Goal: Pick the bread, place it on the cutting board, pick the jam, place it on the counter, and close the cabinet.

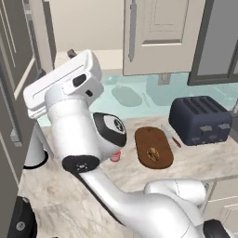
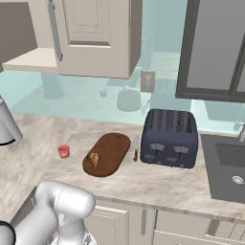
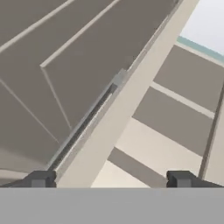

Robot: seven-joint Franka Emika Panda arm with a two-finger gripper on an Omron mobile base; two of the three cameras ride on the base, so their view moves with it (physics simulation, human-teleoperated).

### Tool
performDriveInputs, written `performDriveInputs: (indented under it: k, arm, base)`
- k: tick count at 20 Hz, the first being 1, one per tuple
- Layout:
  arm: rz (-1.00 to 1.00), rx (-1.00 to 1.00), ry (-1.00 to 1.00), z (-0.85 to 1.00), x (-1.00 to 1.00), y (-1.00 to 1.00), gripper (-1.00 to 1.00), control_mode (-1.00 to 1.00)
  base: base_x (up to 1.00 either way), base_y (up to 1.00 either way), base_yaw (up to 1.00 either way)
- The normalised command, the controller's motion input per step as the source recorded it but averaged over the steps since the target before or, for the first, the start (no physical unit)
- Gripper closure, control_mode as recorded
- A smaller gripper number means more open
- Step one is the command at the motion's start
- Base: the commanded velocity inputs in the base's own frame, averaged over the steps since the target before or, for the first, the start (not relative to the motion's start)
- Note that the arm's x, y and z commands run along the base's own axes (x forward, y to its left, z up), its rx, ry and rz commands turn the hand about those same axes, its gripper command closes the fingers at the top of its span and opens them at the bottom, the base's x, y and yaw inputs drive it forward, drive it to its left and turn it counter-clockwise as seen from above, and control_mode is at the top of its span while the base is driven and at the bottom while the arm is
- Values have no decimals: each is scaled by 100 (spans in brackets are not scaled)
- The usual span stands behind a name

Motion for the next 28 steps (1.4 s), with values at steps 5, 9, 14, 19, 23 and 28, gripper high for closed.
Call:
performDriveInputs:
  k: [5, 9, 14, 19, 23, 28]
  arm:
    - [-37, 0, -19, 0, 76, -18, -100, -100]
    - [-38, 0, -18, 0, 74, -32, -100, -100]
    - [-29, 9, -11, 0, 71, -60, -100, -100]
    - [-18, 14, -3, 0, 65, -55, -100, -100]
    - [-2, 14, 0, 0, 71, -49, -100, -100]
    - [0, 15, 0, 0, 70, -51, -100, -100]
  base:
    - [0, 0, 0]
    - [0, 0, 0]
    - [0, 0, 0]
    - [0, 0, 0]
    - [0, 0, 0]
    - [0, 0, 0]
